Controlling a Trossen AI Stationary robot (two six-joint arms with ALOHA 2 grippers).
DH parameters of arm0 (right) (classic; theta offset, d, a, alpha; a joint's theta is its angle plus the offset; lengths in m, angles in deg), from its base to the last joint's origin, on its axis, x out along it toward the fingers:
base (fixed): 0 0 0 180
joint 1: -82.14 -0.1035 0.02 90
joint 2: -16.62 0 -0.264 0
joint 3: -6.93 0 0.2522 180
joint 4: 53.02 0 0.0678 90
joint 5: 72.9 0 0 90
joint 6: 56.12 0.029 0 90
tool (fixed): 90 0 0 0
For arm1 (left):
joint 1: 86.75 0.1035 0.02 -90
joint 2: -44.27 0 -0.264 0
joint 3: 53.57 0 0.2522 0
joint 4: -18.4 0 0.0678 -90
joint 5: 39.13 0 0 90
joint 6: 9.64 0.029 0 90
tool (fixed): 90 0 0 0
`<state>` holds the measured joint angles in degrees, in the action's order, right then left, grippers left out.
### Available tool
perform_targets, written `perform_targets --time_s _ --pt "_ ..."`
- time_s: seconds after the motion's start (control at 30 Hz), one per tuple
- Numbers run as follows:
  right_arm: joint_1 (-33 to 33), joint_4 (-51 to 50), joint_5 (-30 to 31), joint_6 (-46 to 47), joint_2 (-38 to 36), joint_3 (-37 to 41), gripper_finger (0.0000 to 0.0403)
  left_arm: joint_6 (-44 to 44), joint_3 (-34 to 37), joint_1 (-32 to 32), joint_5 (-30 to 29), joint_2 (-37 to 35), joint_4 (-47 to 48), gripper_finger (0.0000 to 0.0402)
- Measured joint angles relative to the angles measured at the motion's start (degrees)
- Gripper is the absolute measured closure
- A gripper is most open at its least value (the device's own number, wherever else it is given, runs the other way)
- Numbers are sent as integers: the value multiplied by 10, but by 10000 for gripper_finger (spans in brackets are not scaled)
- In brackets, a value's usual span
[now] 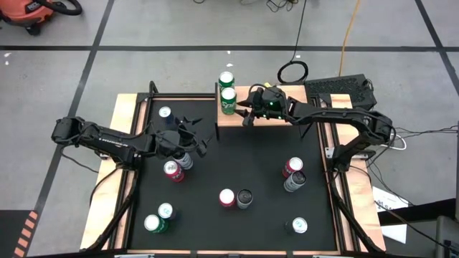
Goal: Place canned beverage on shelf
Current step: Put the right green soda can on the shelf
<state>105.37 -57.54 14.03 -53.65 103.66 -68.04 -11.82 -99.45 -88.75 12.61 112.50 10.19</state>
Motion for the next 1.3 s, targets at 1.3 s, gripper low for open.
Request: perform_targets --time_s 1.3 --pt "4 64 -12 10 47 0 252 14 0 5 0 0 7 23"
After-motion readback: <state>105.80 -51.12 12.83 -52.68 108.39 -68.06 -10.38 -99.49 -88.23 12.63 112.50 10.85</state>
